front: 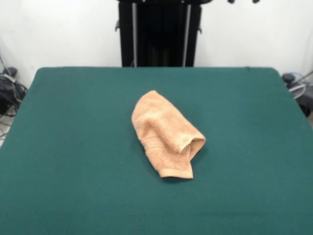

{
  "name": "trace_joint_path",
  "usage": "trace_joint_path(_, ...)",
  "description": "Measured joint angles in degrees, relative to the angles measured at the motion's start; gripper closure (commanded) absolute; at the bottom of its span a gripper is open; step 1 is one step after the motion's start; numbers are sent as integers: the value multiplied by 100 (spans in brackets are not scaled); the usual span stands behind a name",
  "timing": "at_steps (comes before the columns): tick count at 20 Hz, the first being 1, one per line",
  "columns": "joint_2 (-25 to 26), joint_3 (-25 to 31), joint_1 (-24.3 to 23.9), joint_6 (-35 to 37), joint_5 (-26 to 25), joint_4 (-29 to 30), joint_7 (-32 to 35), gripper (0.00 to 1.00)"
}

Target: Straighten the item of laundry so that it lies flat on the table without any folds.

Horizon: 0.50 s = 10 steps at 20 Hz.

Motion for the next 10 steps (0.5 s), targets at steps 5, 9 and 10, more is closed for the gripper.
trace_joint_path(5, 13, -1, 0, 0, 1, -93, 0, 0)
trace_joint_path(9, 15, 0, 0, 0, 0, -147, 0, 0)
trace_joint_path(10, 15, 0, 0, 0, 0, -154, 0, 0)
